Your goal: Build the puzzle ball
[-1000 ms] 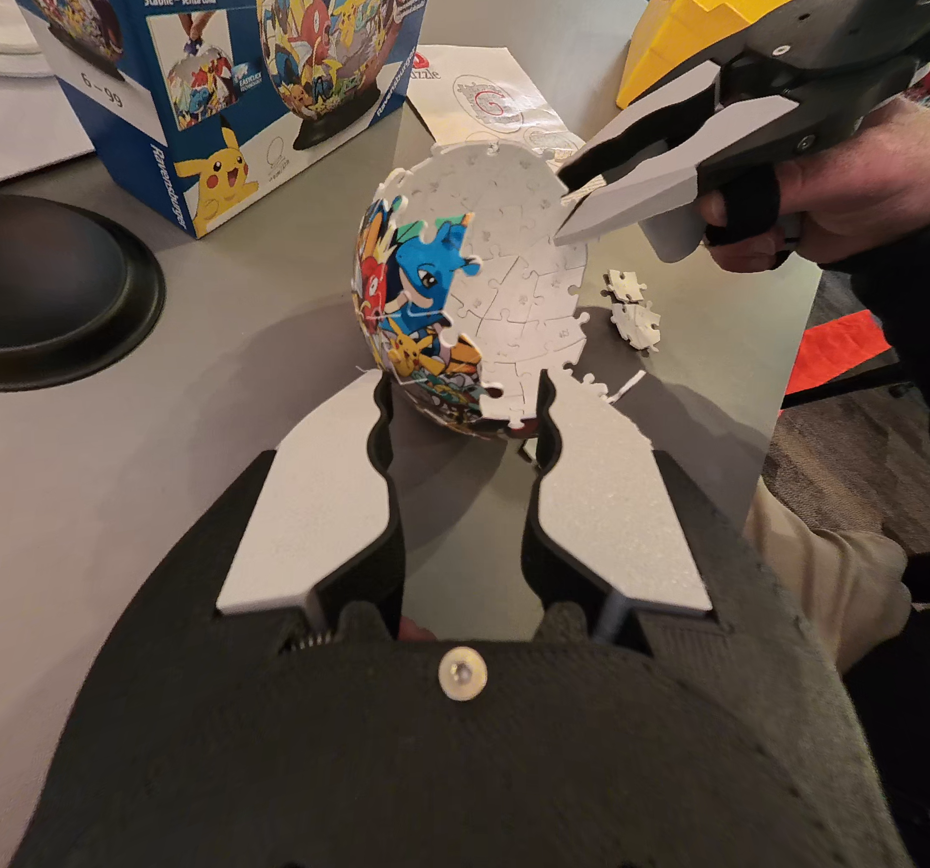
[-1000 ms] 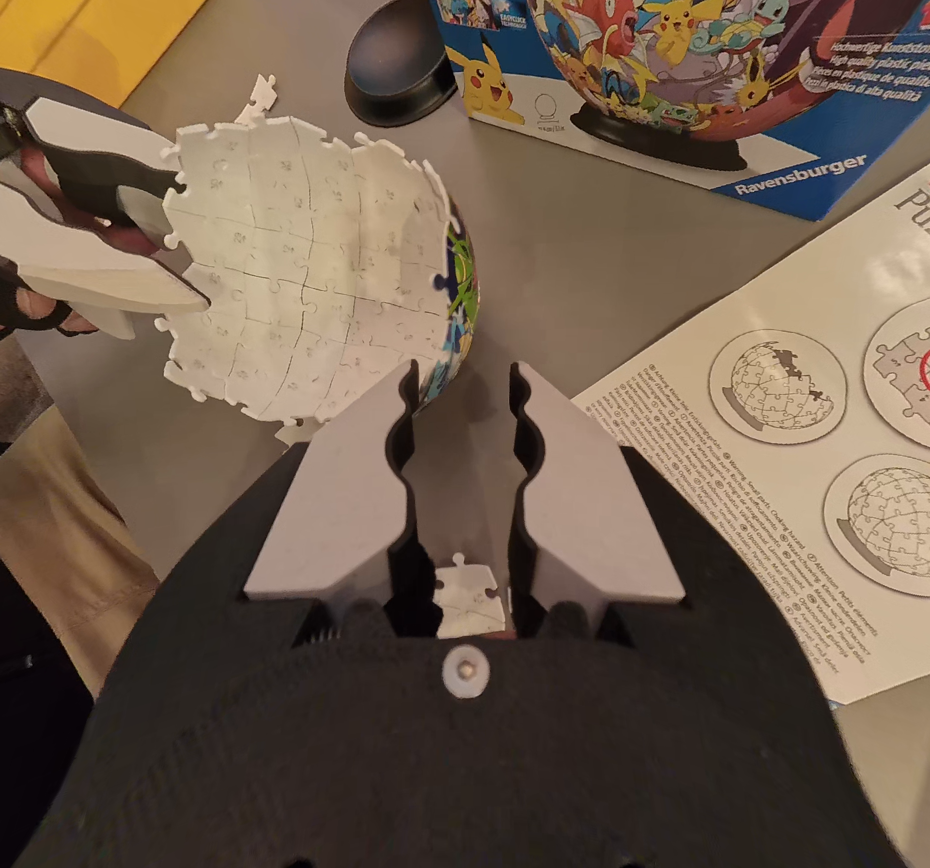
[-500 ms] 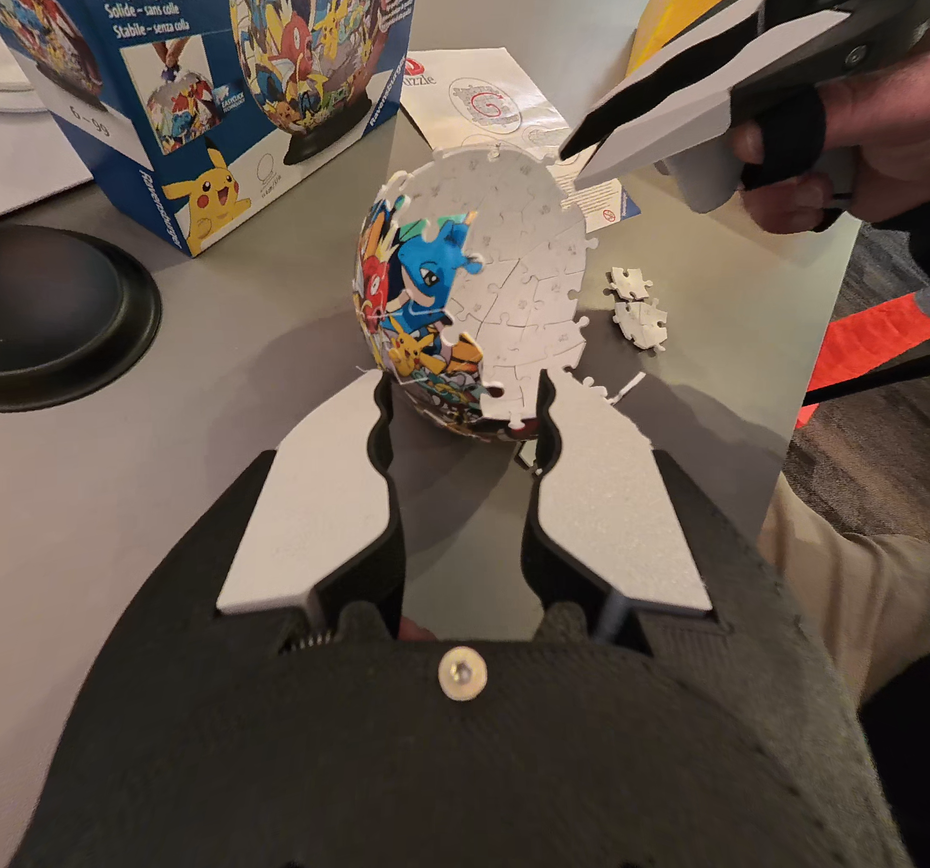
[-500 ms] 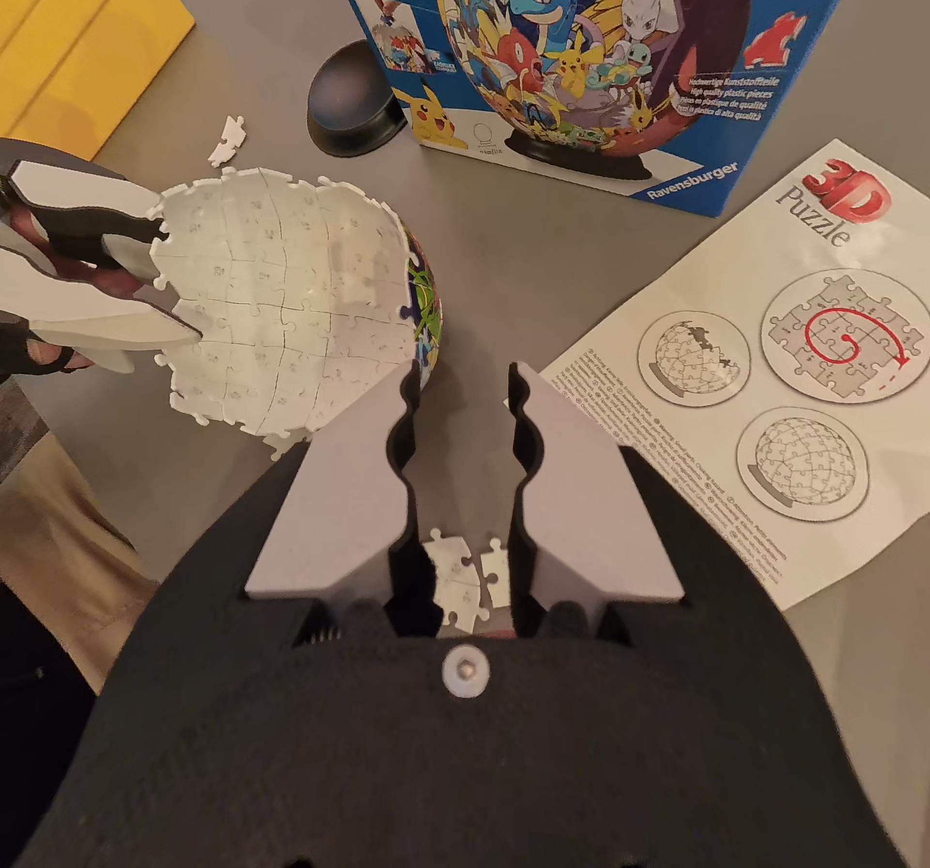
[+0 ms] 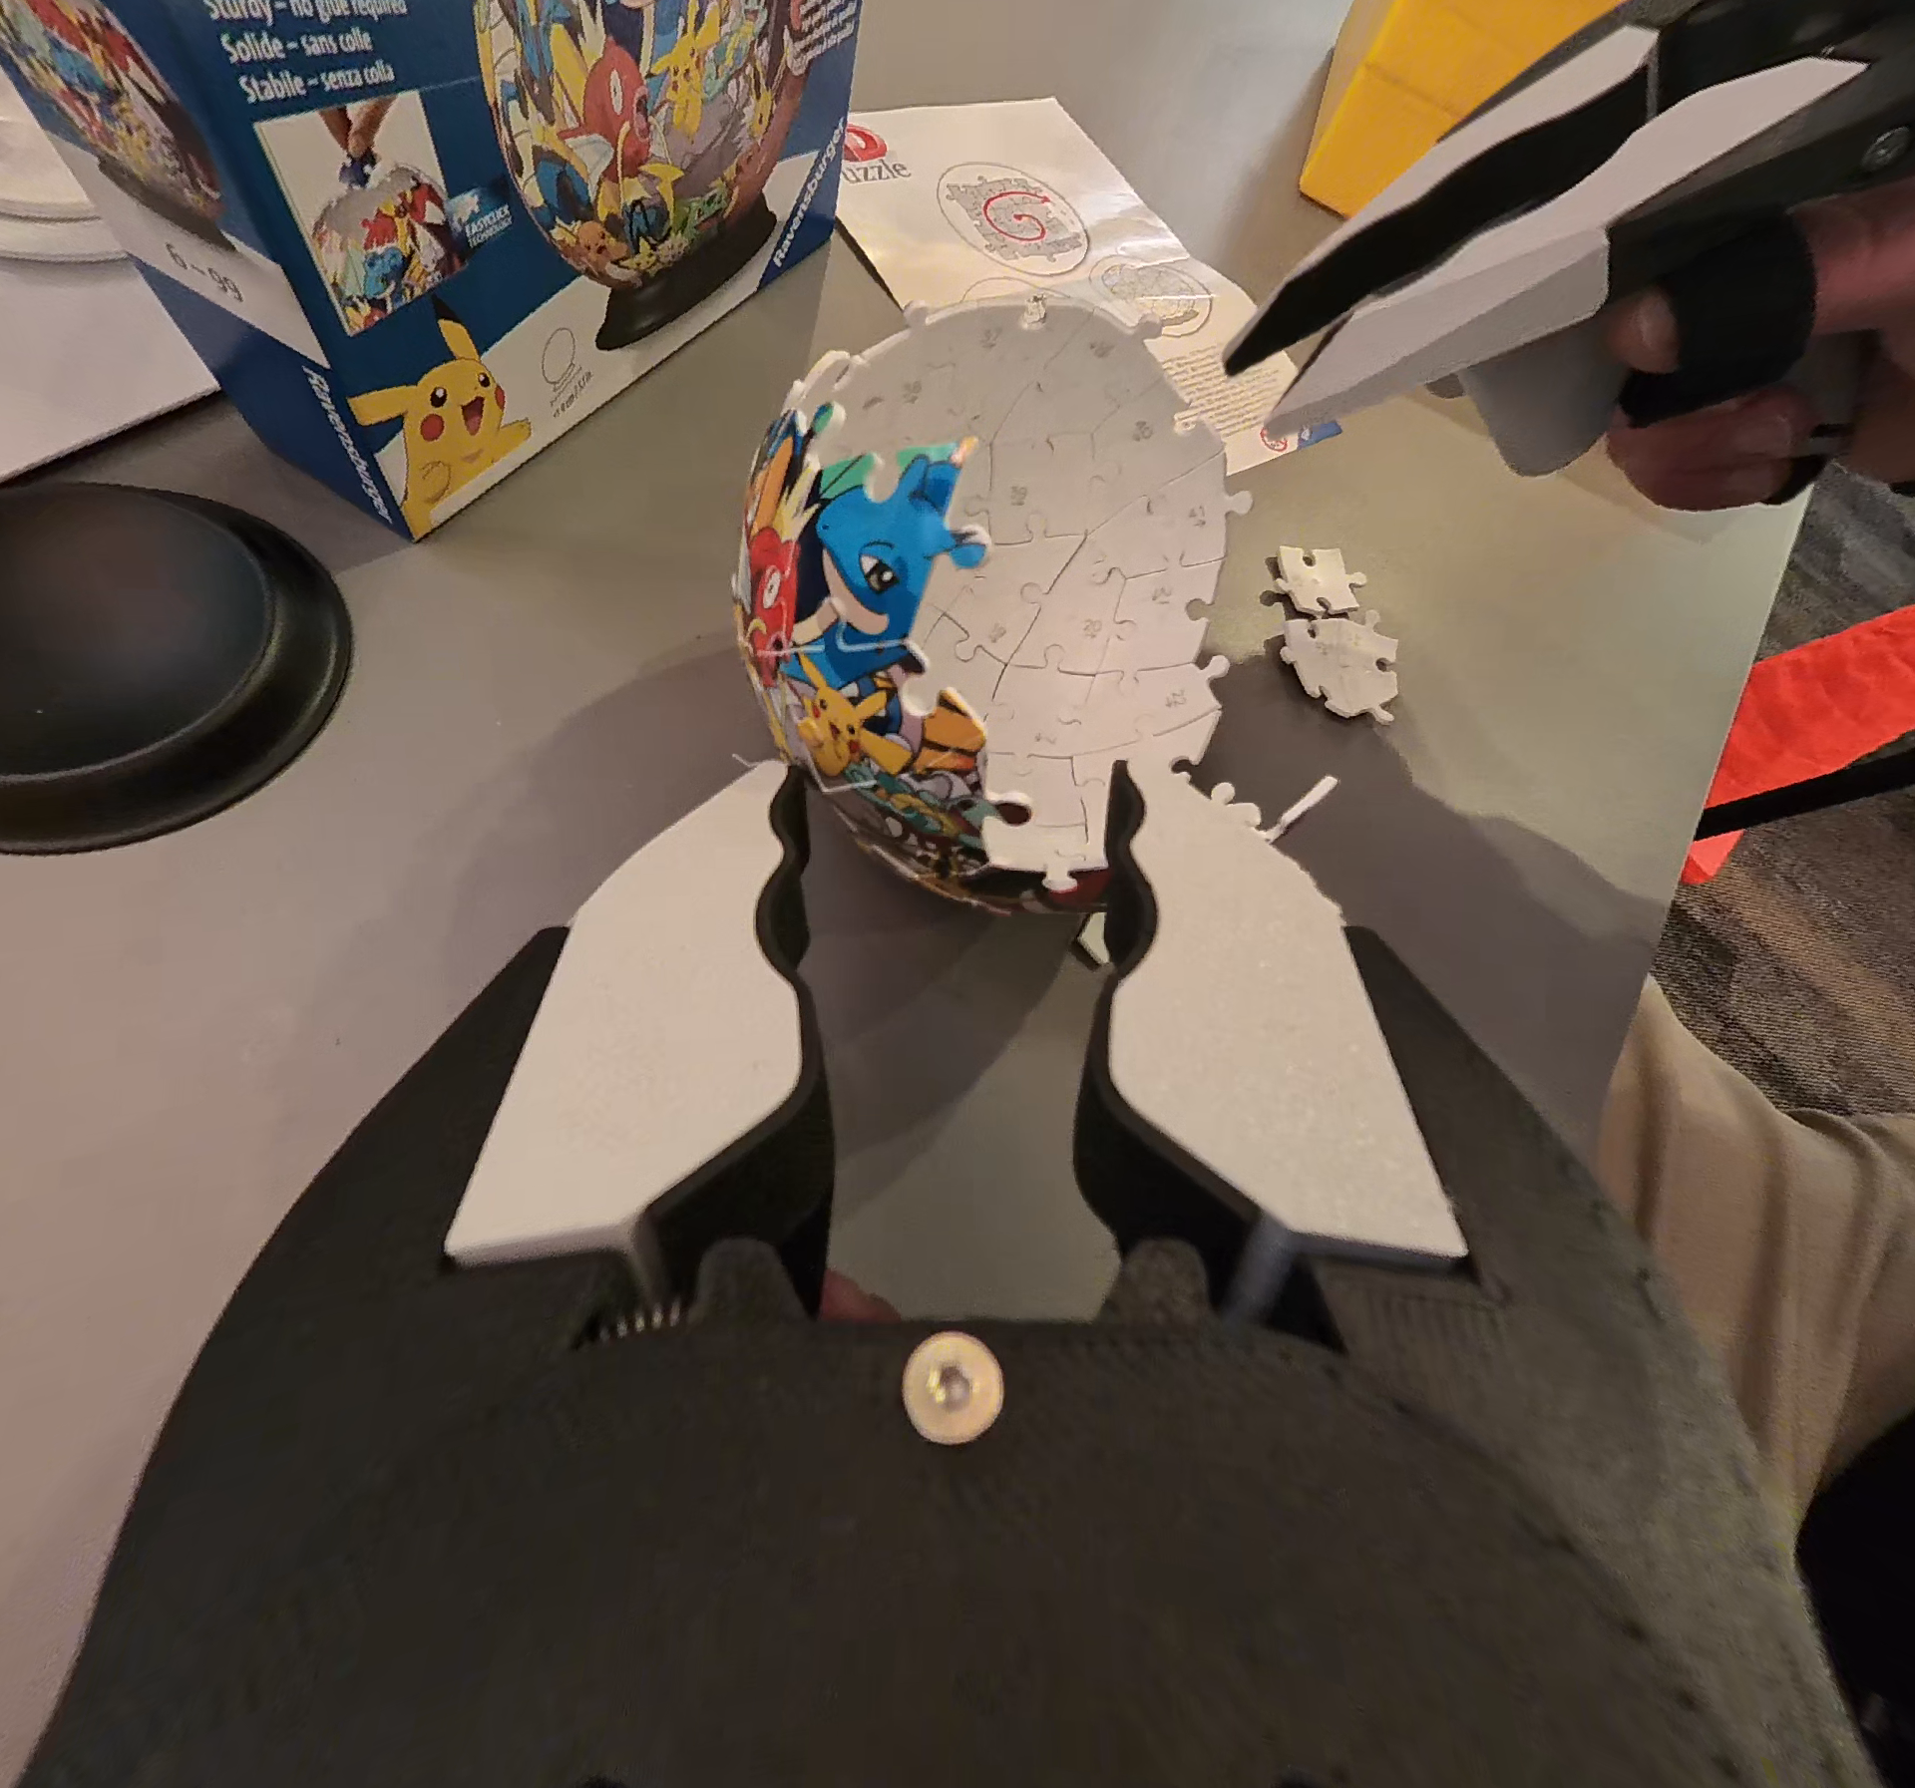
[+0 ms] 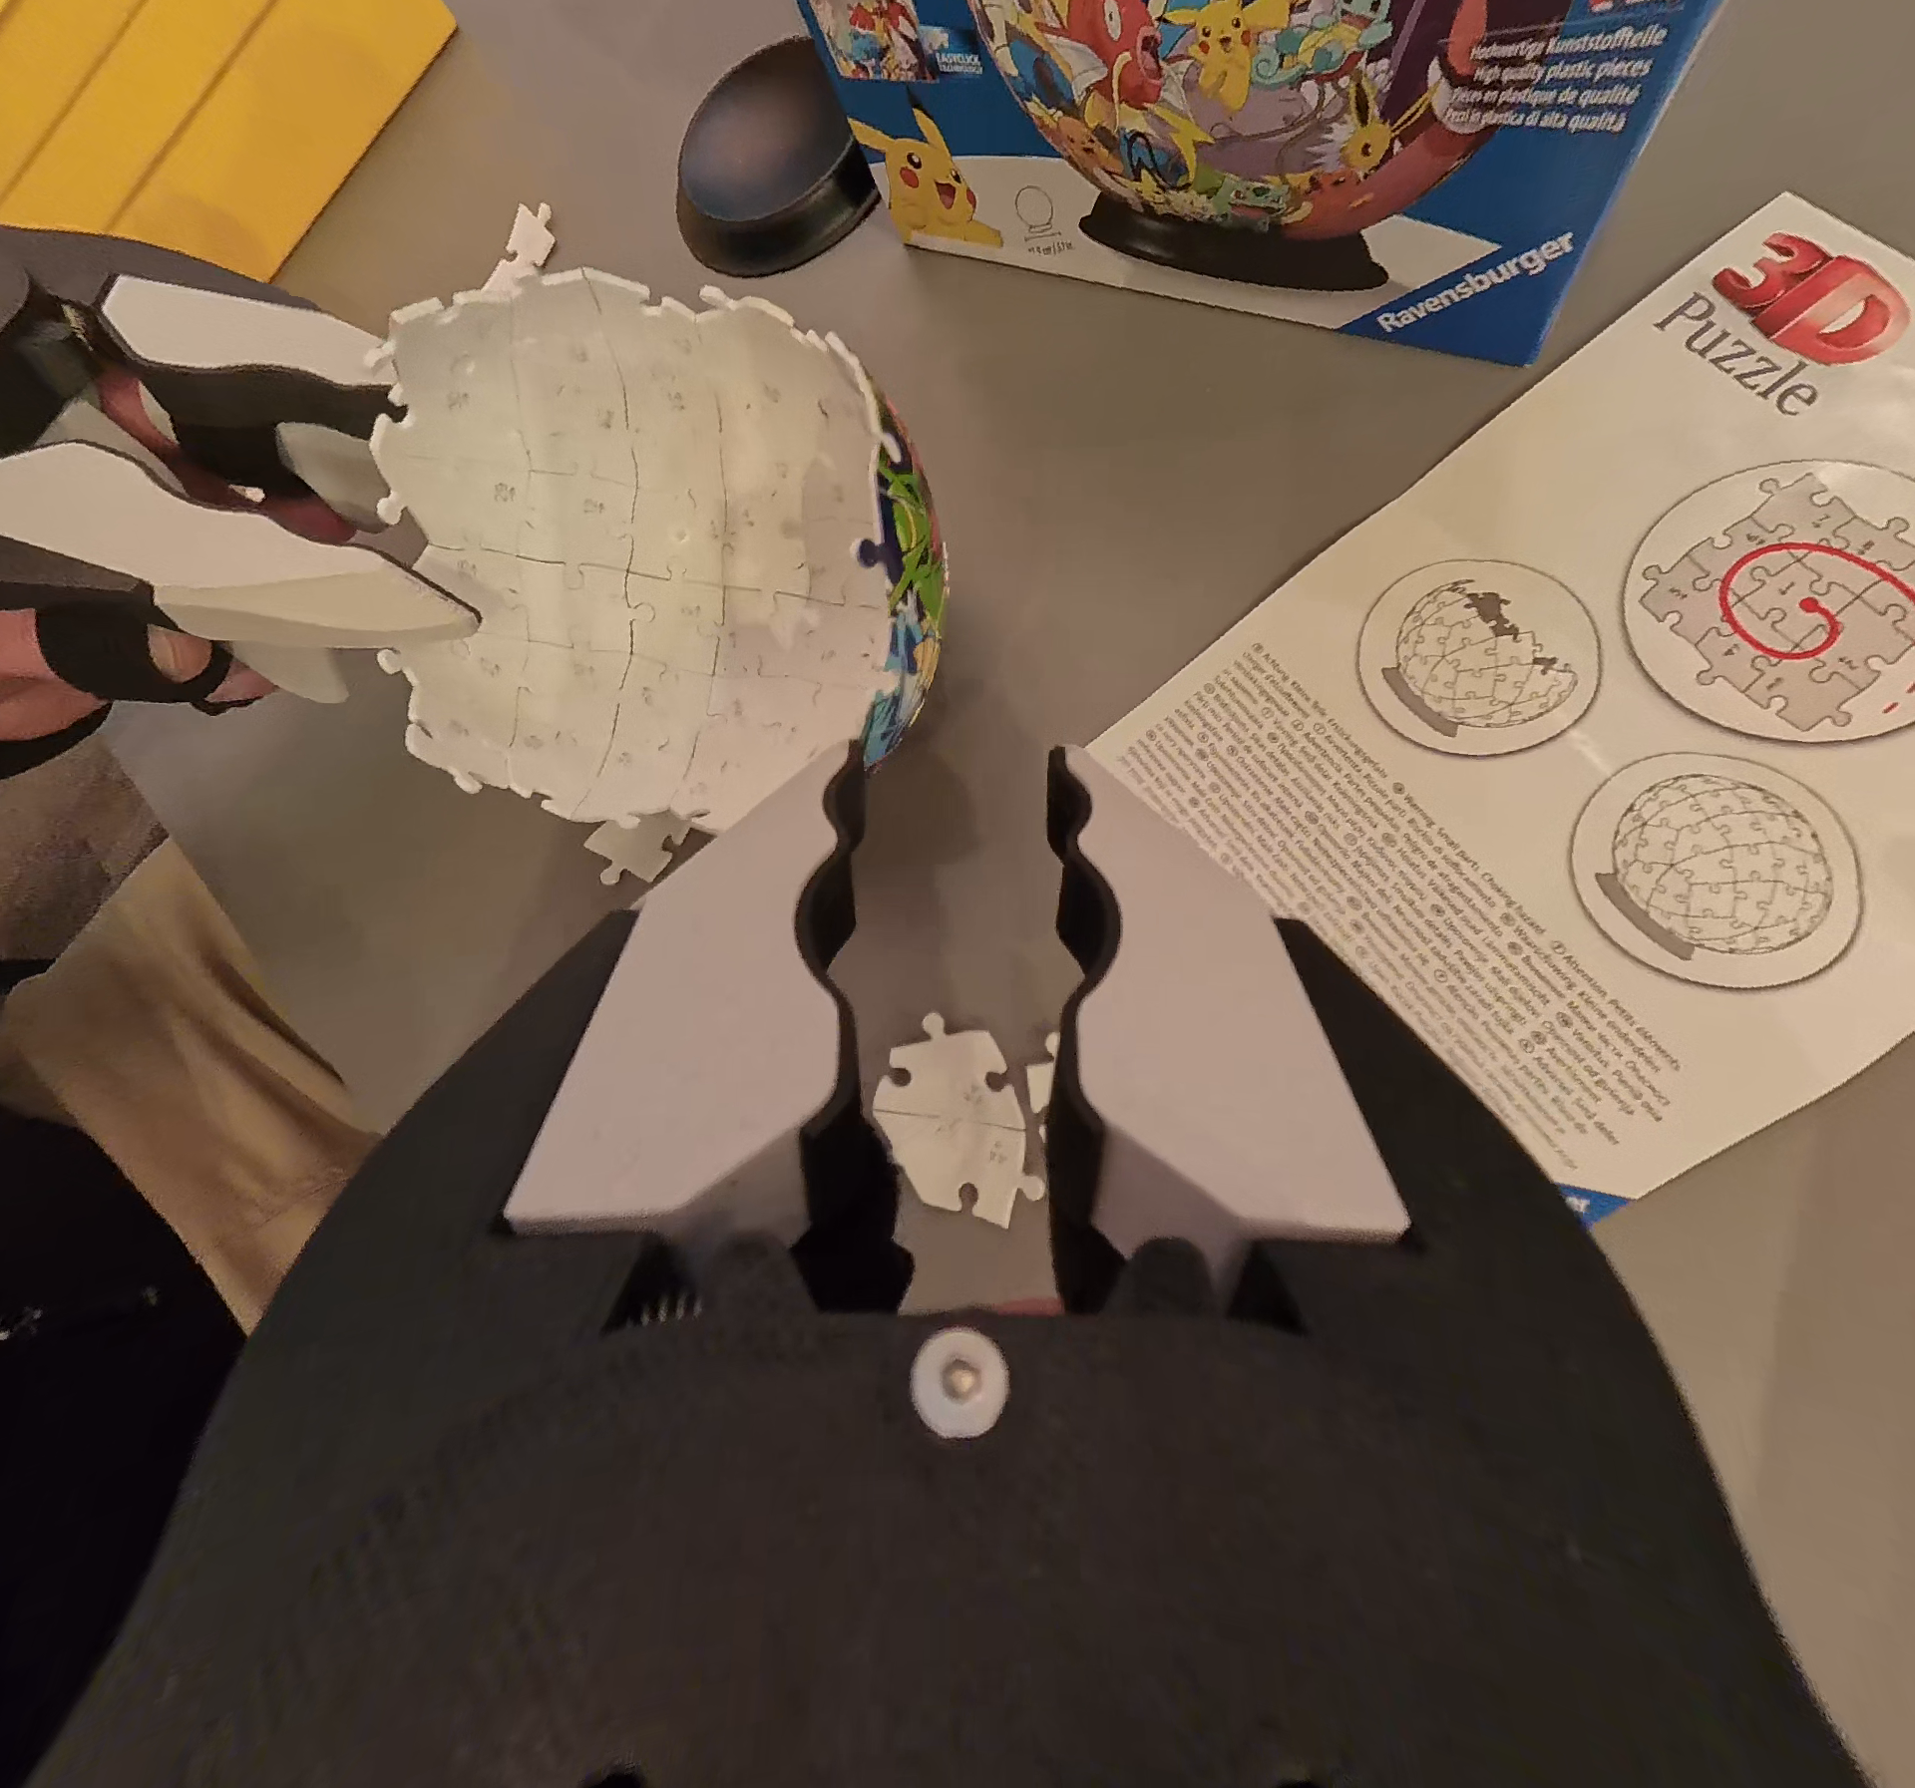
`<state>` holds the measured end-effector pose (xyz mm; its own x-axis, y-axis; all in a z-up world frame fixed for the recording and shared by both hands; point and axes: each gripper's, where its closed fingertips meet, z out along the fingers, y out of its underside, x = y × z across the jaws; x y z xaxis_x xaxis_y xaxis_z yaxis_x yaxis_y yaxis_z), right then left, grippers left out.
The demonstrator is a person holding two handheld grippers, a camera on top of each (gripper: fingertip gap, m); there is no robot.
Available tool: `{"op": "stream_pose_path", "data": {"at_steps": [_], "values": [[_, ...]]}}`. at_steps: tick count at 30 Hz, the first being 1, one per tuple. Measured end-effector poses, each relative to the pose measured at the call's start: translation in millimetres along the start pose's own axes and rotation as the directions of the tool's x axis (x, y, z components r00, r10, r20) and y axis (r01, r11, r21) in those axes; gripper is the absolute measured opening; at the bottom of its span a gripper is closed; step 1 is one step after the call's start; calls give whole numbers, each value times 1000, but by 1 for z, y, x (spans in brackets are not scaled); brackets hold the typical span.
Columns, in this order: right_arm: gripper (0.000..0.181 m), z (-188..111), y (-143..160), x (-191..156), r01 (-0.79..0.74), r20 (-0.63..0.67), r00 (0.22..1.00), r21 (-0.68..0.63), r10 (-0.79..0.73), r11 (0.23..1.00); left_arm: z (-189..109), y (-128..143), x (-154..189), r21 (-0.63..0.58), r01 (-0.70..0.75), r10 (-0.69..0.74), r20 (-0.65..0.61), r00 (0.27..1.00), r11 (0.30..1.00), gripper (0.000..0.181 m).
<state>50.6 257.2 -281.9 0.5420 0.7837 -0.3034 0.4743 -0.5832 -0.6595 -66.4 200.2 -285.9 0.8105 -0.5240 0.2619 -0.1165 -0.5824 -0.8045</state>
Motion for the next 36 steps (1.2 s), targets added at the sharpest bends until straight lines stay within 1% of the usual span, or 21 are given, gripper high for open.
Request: {"op": "stream_pose_path", "data": {"at_steps": [8, 12, 15, 17, 21, 24, 26, 29, 31, 33, 35, 36], "values": [[34, -7, 18, 2, 8, -24, 1000, -31, -9, 999, 1, 0, -1, 4, -12, 12, 13, 1000, 1000, 54], [32, -14, 31, 6, 37, -52, 998, -63, -40, 997, 2, -1, -2, 8, -18, 18, 19, 1000, 1000, 53], [29, -16, 40, -1, 70, -27, 997, -87, -73, 994, 3, -3, -3, 10, -15, 15, 12, 1000, 1000, 53], [29, -16, 42, -4, 87, -25, 996, -93, -89, 992, 4, -4, -4, 13, -10, 10, 6, 1000, 1000, 54], [30, -16, 37, -12, 90, 0, 996, -65, -90, 994, 4, -6, -4, 11, -14, 14, 2, 1000, 1000, 54], [30, -21, 42, -5, 108, -34, 993, -91, -111, 990, 5, -7, -3, 8, -25, 25, 0, 1000, 1000, 54], [31, -25, 48, -5, 126, -30, 991, -107, -130, 986, 5, -7, -3, 9, -24, 24, 3, 1000, 1000, 53], [33, -31, 63, -5, 160, -31, 986, -164, -167, 974, 6, -9, -3, 12, -24, 24, 5, 1000, 1000, 53], [33, -31, 76, -21, 221, 43, 975, -205, -217, 953, 7, -10, -3, 13, -27, 27, 10, 1000, 1000, 53], [33, -25, 81, -36, 266, 71, 964, -219, -257, 939, 8, -11, -4, 14, -28, 28, 15, 1000, 1000, 53], [33, -12, 76, -55, 307, 80, 952, -179, -297, 935, 8, -11, -4, 16, -29, 28, 21, 999, 999, 53], [33, -4, 73, -69, 326, 105, 944, -151, -313, 933, 9, -11, -4, 16, -28, 28, 22, 999, 999, 52]]}}
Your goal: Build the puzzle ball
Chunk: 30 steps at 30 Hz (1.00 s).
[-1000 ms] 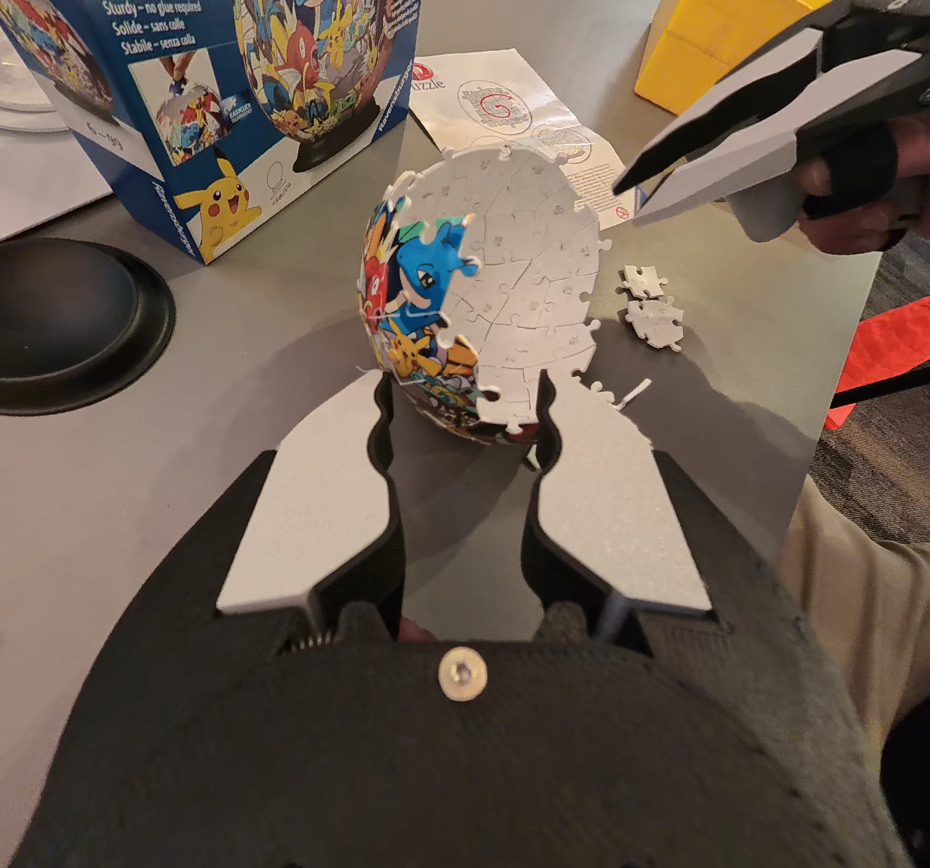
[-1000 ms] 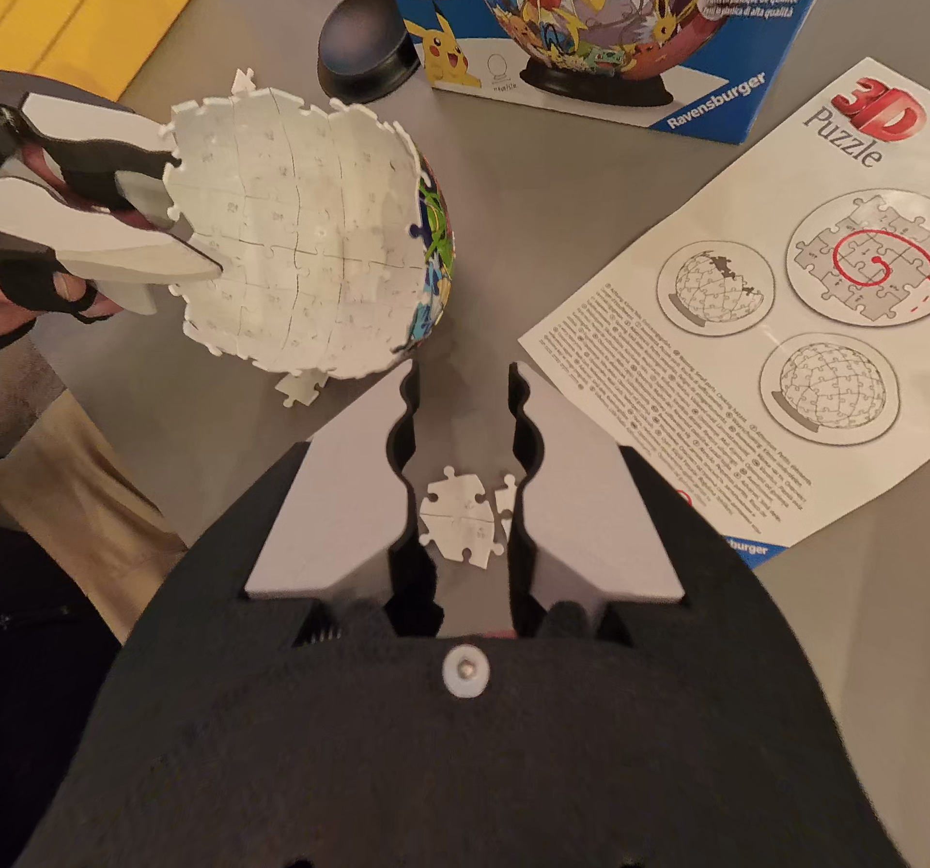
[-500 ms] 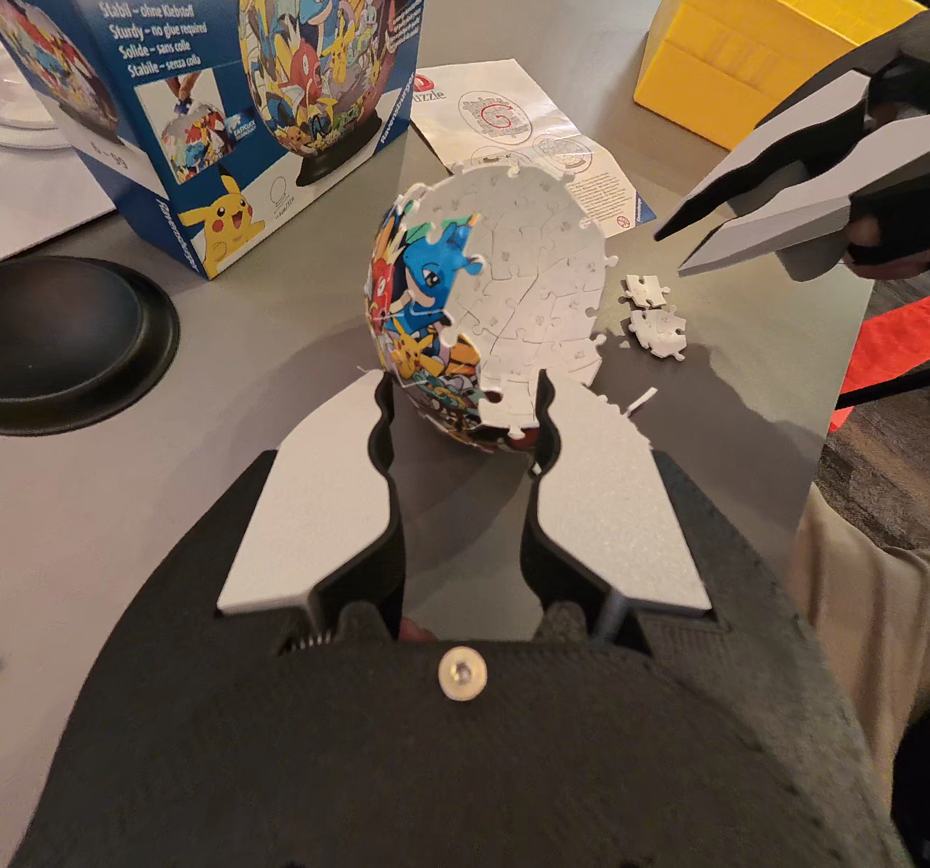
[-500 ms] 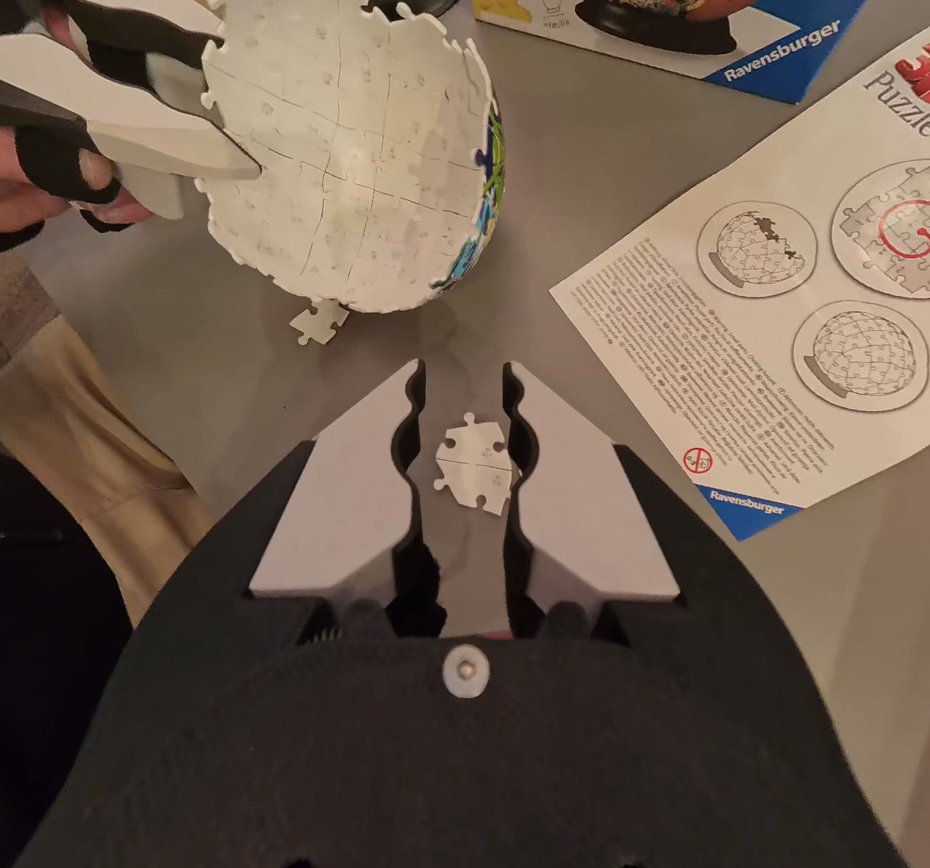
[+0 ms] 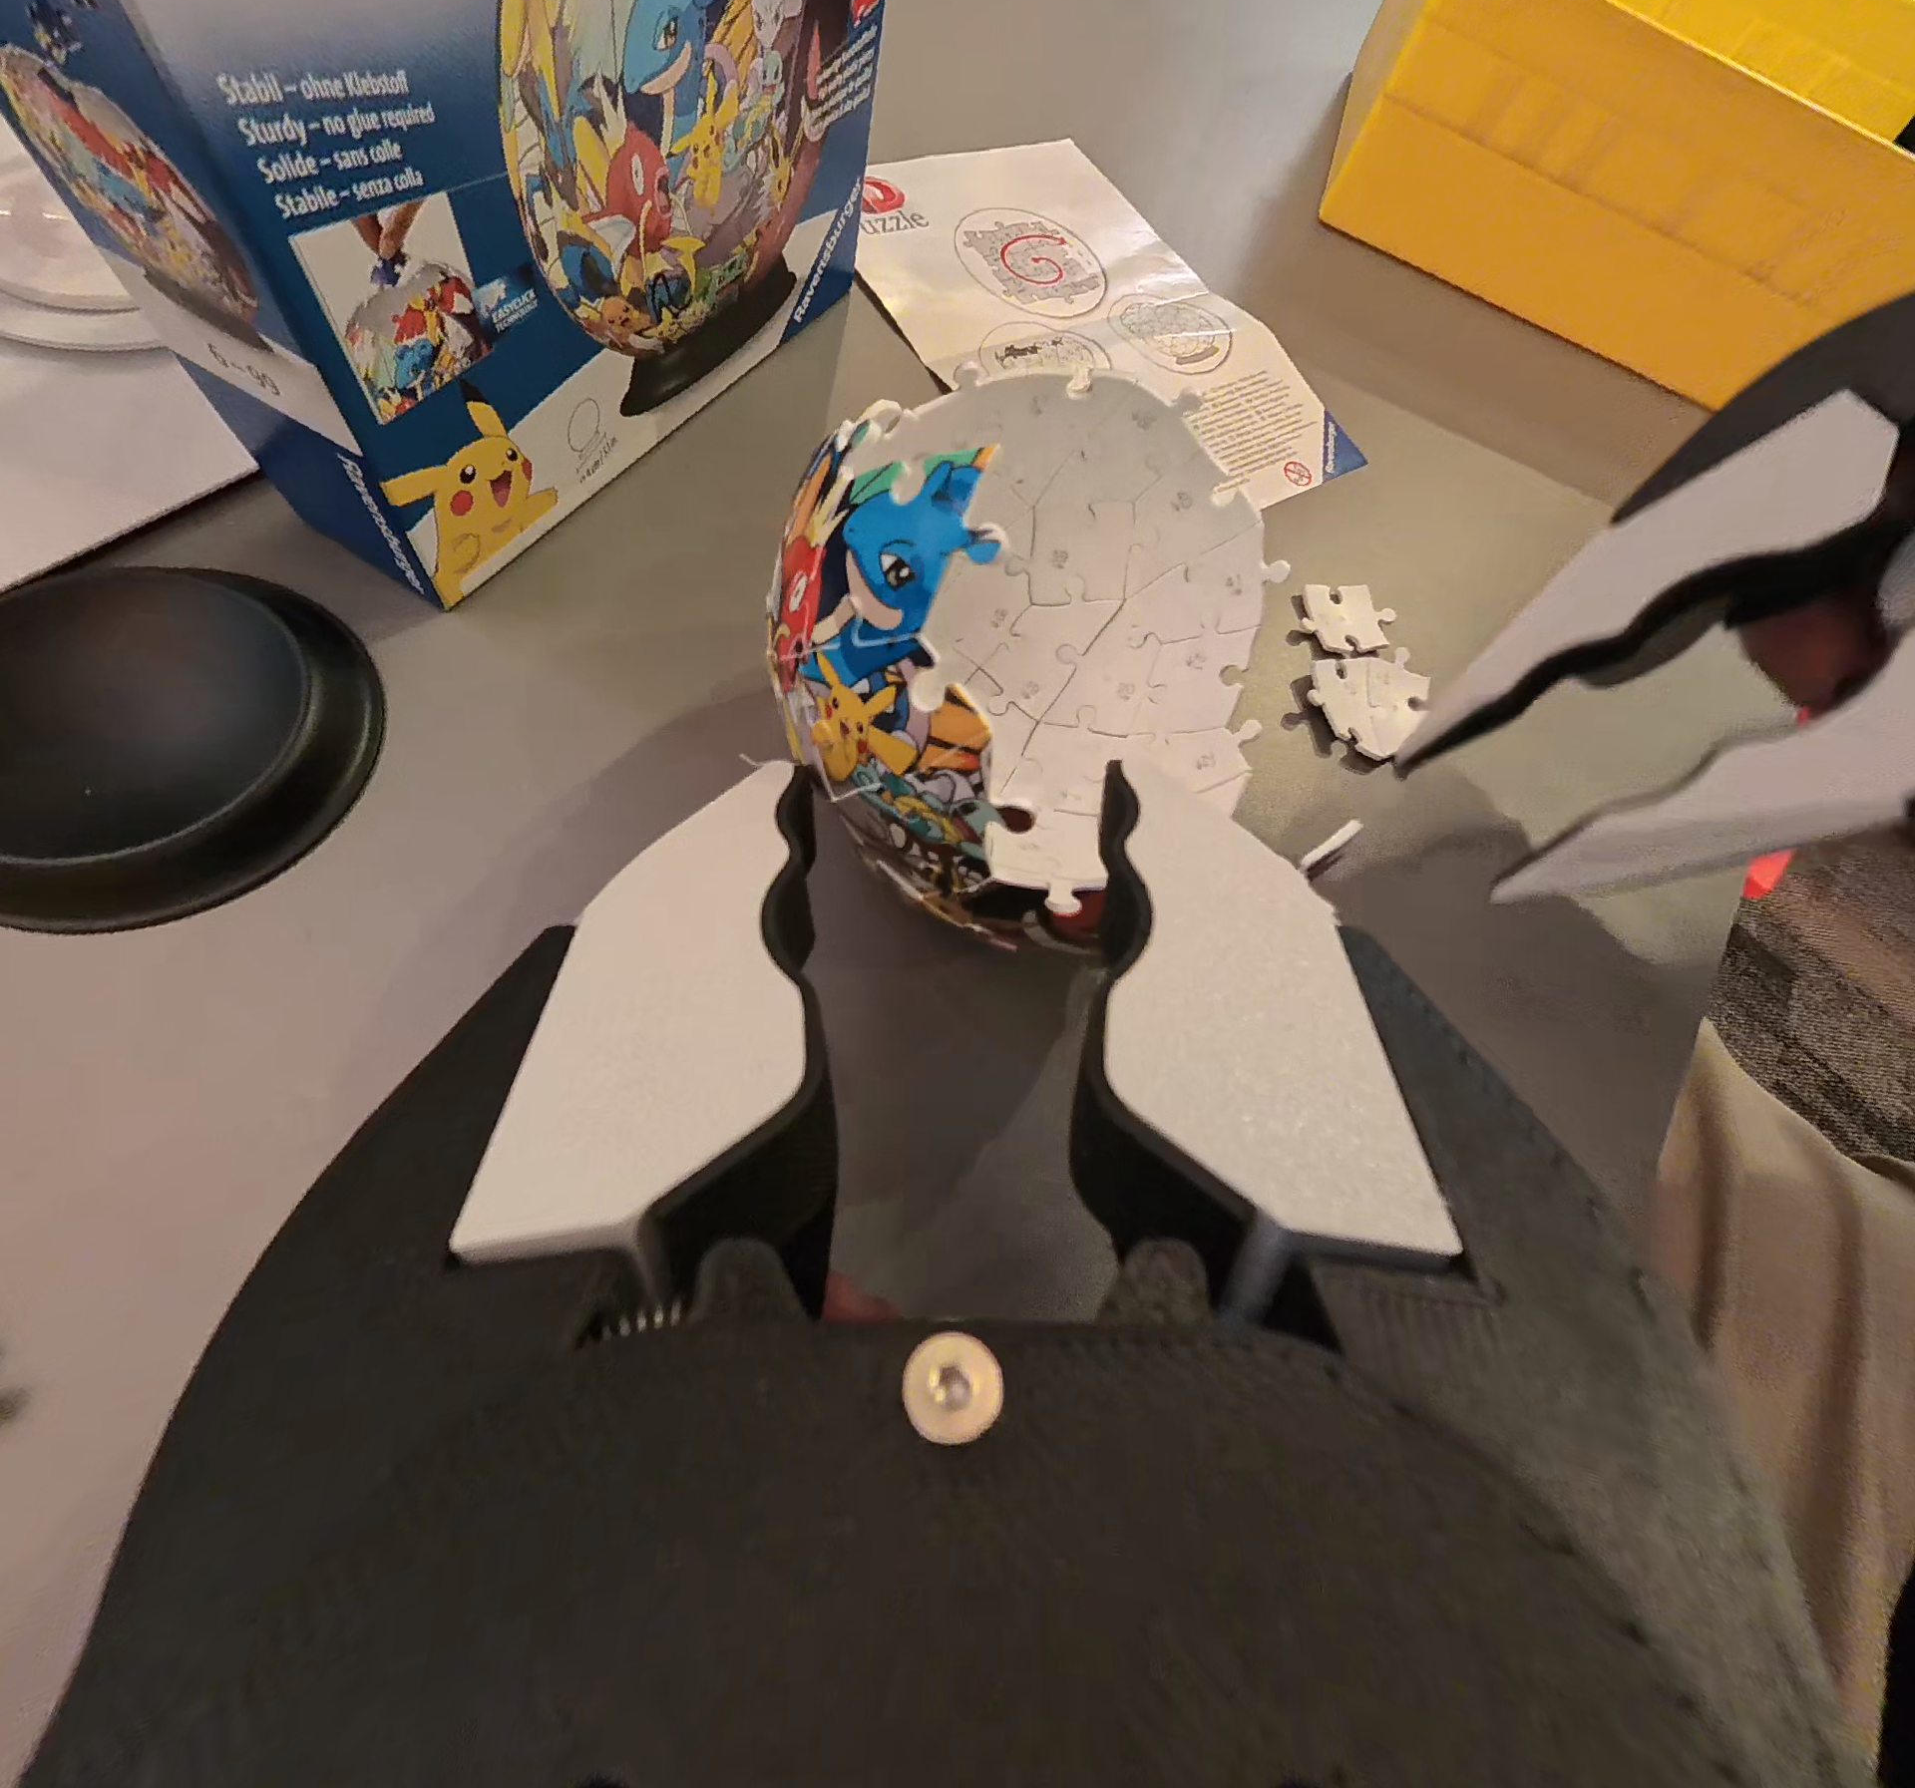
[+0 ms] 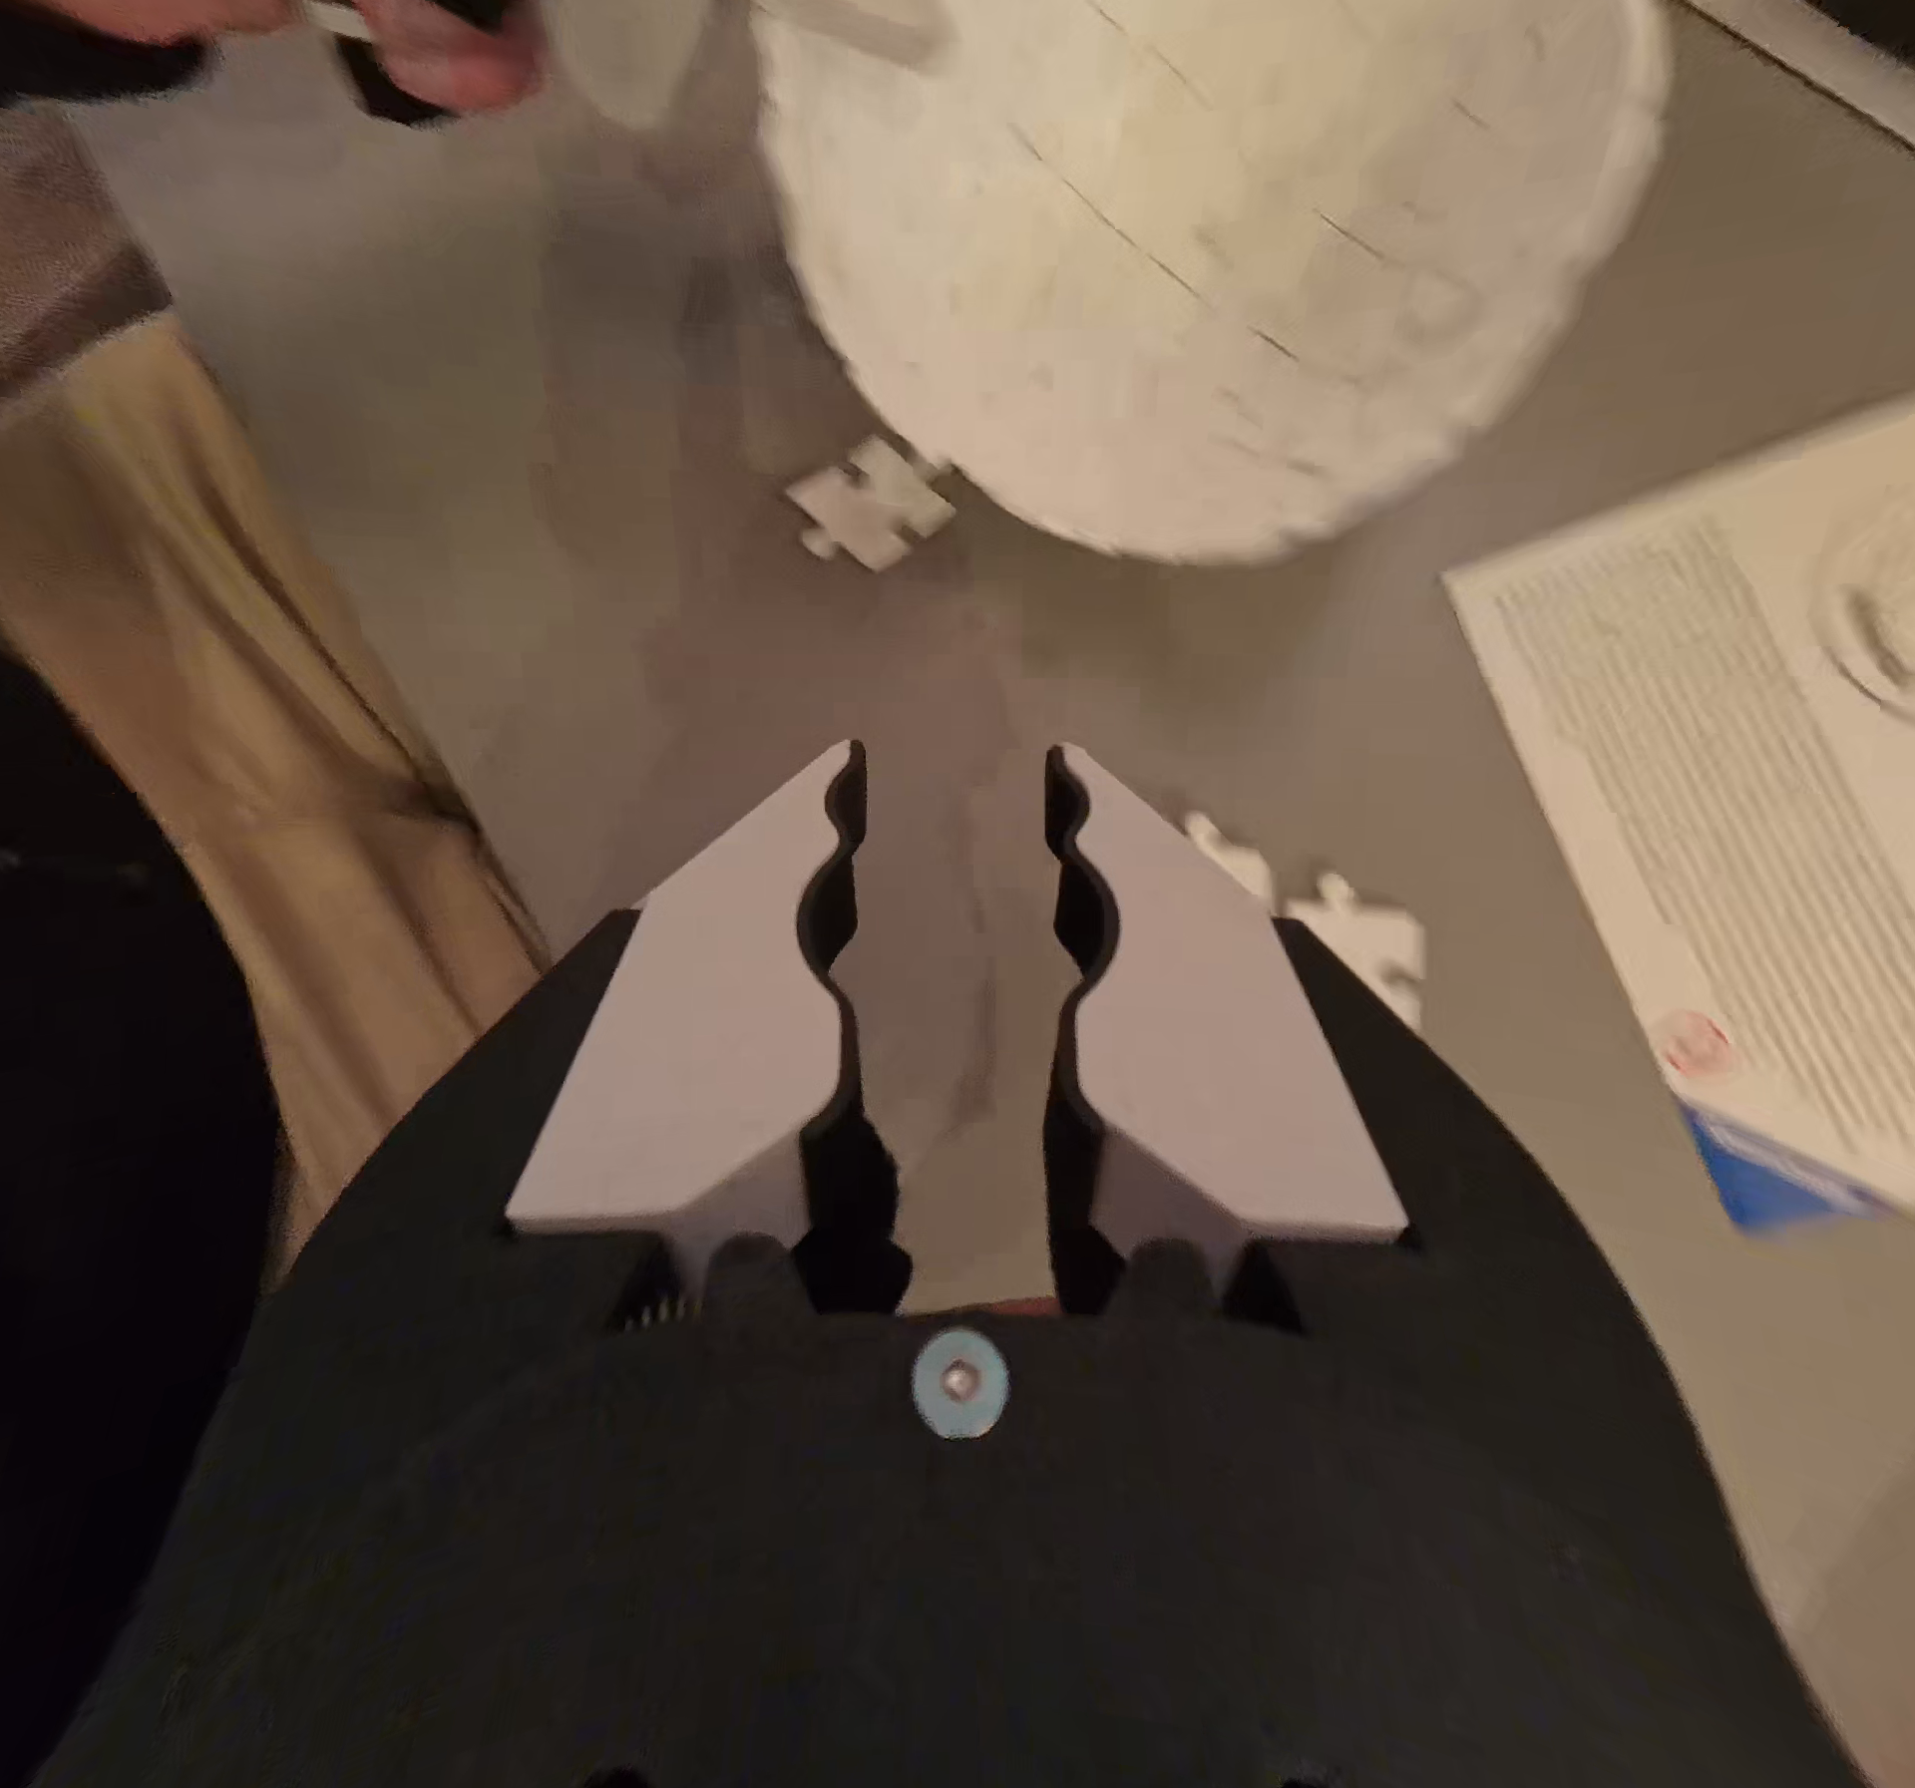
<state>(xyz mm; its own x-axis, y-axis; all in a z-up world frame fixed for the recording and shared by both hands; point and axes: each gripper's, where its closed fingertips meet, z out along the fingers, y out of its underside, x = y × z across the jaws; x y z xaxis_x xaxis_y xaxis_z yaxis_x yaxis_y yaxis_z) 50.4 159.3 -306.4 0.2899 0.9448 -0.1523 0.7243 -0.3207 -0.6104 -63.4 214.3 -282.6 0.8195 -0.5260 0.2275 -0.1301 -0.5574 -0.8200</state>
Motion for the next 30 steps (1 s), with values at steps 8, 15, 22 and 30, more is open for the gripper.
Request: {"op": "stream_pose_path", "data": {"at_steps": [8, 15, 22, 30], "values": [[30, 57, -14, -36, 230, -28, 973, -31, -230, 973, 2, 0, -5, 7, 15, -15, 7, 1000, 1000, 52], [35, 75, -17, -34, 211, -58, 976, -24, -212, 977, 2, 1, -7, 14, 31, -31, -6, 999, 999, 52], [34, 61, 1, -49, 78, -42, 996, -24, -79, 997, 4, 2, -3, 7, 10, -10, -7, 1000, 1000, 52], [36, 42, 10, -75, -26, 25, 999, 45, 25, 999, 4, 3, 0, 2, -8, 8, -4, 1000, 1000, 53]]}}
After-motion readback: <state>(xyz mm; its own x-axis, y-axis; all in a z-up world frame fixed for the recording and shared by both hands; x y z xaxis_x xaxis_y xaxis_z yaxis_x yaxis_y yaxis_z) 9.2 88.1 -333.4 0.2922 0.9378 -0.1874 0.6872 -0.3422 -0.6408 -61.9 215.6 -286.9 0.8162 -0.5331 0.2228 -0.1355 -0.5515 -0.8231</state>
